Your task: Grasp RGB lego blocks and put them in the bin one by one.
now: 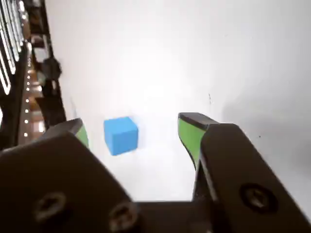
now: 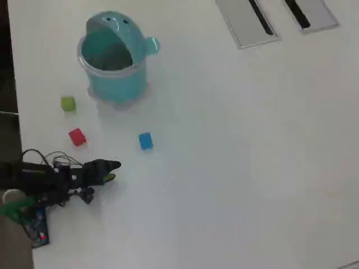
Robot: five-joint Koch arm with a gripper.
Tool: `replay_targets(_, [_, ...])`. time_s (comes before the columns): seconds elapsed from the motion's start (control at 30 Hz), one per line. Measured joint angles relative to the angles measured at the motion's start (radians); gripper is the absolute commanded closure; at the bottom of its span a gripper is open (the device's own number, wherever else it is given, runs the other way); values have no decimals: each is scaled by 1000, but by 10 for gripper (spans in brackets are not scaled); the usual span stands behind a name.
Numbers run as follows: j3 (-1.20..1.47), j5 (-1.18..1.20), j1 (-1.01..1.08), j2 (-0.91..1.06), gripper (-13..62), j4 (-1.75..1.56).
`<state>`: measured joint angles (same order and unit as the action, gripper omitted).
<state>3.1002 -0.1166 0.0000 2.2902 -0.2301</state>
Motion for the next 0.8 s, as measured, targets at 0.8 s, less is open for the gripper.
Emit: replay_targets(0.8, [0,0,-2,0,164,-2])
